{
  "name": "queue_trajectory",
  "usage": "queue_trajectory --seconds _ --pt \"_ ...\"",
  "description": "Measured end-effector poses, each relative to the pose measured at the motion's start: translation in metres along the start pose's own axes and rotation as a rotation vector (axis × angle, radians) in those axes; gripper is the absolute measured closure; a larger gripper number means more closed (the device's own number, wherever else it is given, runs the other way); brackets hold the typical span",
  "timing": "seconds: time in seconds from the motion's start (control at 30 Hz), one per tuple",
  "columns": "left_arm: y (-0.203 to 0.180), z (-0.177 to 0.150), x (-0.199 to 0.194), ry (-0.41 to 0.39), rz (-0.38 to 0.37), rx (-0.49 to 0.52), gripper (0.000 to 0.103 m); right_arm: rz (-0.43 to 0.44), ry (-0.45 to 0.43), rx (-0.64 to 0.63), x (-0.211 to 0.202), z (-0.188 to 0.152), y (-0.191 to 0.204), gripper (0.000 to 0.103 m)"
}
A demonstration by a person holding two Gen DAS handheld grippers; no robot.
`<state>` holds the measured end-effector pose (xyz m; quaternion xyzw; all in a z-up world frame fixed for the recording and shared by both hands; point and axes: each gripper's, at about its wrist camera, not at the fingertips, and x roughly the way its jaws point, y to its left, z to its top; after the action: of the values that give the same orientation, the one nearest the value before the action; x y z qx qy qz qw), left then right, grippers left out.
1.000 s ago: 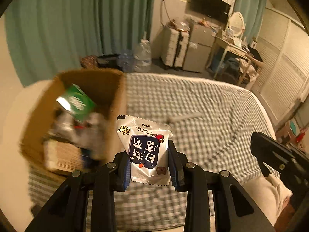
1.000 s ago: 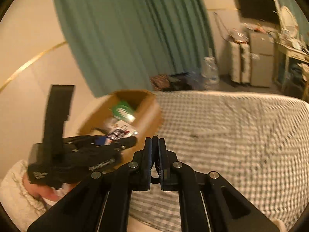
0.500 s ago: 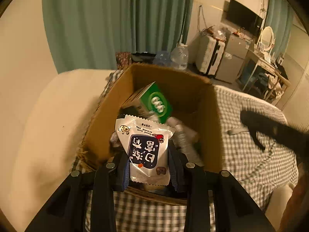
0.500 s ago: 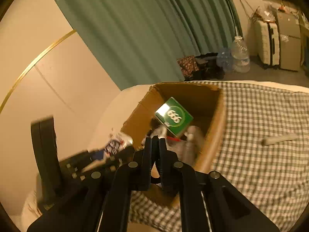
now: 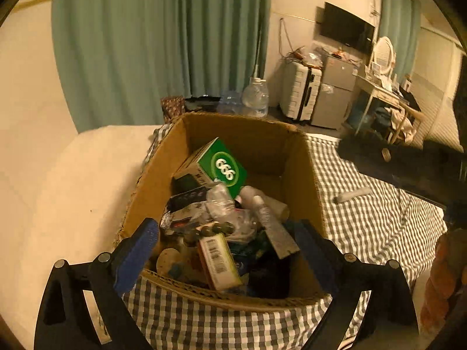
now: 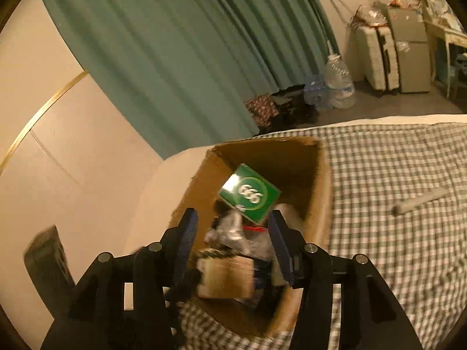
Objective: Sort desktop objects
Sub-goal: 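Carry sachet and black clip over the cardboard box and open both tools, then grasp the white foam stick with the left tool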
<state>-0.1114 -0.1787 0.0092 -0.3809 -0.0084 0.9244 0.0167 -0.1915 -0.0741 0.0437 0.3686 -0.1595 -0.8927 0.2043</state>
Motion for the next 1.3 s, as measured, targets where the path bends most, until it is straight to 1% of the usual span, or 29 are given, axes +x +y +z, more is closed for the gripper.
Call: queue_trajectory --seconds 0.03,0.07,0.13,0.2,0.27,0.33,0.4,0.43,0.5,0.53,0.6,0.73,0.8,0.9,0.93,1.03,1.07,1.1,1.17,1.3 --pt "-0.006 0.000 -0.005 -0.007 0.008 0.002 0.004 -0.040 -0.014 -0.030 -0.012 -0.005 -0.005 0.053" --pt "-0.010 0.002 -0.007 -0.013 0.013 -0.004 0.001 -0.067 -0.028 -0.056 -0.022 -0.009 -0.008 0.053" --pt "-0.025 0.004 -0.012 -0.012 0.034 -0.024 0.000 -0.129 -0.077 -0.114 -0.047 -0.014 -0.018 0.053" --pt "-0.041 0.007 -0.014 0.008 0.043 -0.034 0.000 -0.185 -0.098 -0.133 -0.066 -0.012 -0.029 0.050" --pt "-0.062 0.009 -0.016 0.019 0.034 -0.042 0.000 -0.223 -0.123 -0.137 -0.087 -0.010 -0.040 0.047" --pt "-0.081 0.010 -0.017 0.028 0.027 -0.028 0.000 -0.289 -0.162 -0.145 -0.110 -0.008 -0.055 0.045" --pt "-0.107 0.009 -0.015 0.039 0.027 0.010 0.000 -0.352 -0.194 -0.159 -0.131 -0.008 -0.069 0.043" --pt "-0.122 0.008 -0.012 0.049 0.030 0.033 0.000 -0.370 -0.205 -0.163 -0.137 -0.007 -0.074 0.042" --pt "-0.146 0.006 -0.003 0.066 0.035 0.064 0.000 -0.411 -0.241 -0.160 -0.154 -0.009 -0.091 0.032" --pt "-0.160 0.005 0.002 0.079 0.034 0.077 0.000 -0.422 -0.254 -0.158 -0.158 -0.010 -0.097 0.031" --pt "-0.182 0.003 0.013 0.101 0.029 0.098 0.000 -0.450 -0.279 -0.138 -0.169 -0.013 -0.116 0.025" --pt "-0.223 -0.003 0.043 0.132 -0.021 0.094 0.000 -0.453 -0.303 -0.058 -0.172 -0.014 -0.157 0.020" --pt "-0.238 -0.008 0.058 0.143 -0.038 0.099 0.000 -0.465 -0.297 -0.030 -0.171 -0.014 -0.179 0.015" --pt "-0.258 -0.012 0.078 0.149 -0.042 0.149 0.000 -0.483 -0.278 0.003 -0.165 -0.015 -0.212 0.009" --pt "-0.265 -0.013 0.088 0.150 -0.045 0.177 0.000 -0.492 -0.264 0.022 -0.157 -0.017 -0.224 0.008" --pt "-0.278 -0.014 0.111 0.162 -0.066 0.256 0.000 -0.566 -0.183 0.145 -0.135 -0.023 -0.269 0.004" --pt "-0.283 -0.013 0.122 0.167 -0.061 0.285 0.000 -0.592 -0.136 0.204 -0.124 -0.026 -0.289 0.004" --pt "-0.288 -0.012 0.132 0.168 -0.049 0.307 0.000 -0.606 -0.113 0.232 -0.118 -0.029 -0.299 0.004" --pt "-0.296 -0.012 0.154 0.171 -0.032 0.351 0.000 -0.621 -0.054 0.286 -0.100 -0.037 -0.328 0.004" --pt "-0.305 -0.006 0.191 0.181 -0.017 0.404 0.000 -0.614 0.020 0.318 -0.073 -0.046 -0.363 0.004"
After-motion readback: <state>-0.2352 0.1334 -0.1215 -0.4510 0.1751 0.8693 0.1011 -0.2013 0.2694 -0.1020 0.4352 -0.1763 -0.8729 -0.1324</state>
